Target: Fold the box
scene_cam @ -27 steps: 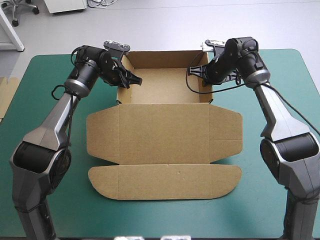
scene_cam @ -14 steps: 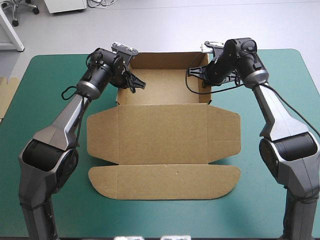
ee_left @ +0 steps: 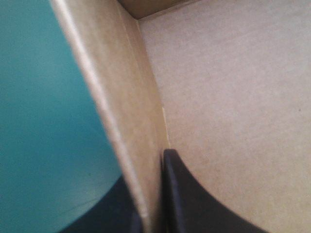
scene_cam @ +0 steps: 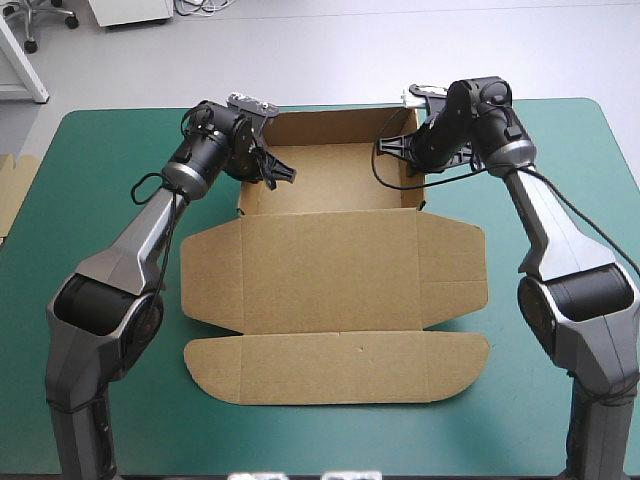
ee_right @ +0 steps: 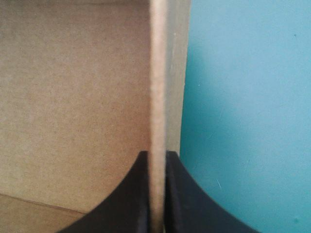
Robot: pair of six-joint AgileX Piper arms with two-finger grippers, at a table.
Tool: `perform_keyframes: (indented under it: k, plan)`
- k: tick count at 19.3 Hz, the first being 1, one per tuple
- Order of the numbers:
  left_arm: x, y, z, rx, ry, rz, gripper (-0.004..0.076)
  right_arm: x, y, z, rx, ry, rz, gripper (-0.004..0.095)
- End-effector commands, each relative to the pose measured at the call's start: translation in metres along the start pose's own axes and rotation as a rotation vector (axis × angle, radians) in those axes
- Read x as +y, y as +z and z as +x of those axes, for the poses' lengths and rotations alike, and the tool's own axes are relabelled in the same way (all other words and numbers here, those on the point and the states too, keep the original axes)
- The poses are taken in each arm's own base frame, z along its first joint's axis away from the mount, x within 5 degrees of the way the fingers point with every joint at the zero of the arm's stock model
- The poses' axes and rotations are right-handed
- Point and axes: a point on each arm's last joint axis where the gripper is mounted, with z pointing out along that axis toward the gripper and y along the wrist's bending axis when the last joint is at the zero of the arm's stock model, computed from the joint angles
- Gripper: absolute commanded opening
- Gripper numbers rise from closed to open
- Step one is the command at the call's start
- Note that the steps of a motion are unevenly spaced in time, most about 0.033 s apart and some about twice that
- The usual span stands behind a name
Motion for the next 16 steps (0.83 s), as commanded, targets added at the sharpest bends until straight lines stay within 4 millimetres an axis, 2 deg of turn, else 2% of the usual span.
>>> perform_keyframes:
  k: [1,6,10,16]
  plan:
    - [0.003,-0.015,-0.002,-0.005,0.056,-0.025,-0.0011,0.005,-0.044,-0.004,-0.105,-0.052,-0.024,-0.0009]
    - [0.007,-0.011,-0.001,0.006,0.021,0.012,-0.0011,0.005,-0.026,-0.005,-0.064,-0.065,-0.031,-0.0009]
    - [0.032,-0.006,0.002,0.021,-0.069,0.057,-0.0011,0.000,0.000,-0.005,-0.017,-0.078,-0.007,0.0002]
    - [0.025,0.018,0.003,0.046,-0.095,0.113,-0.0011,-0.006,0.027,-0.003,0.037,-0.097,0.024,0.0003]
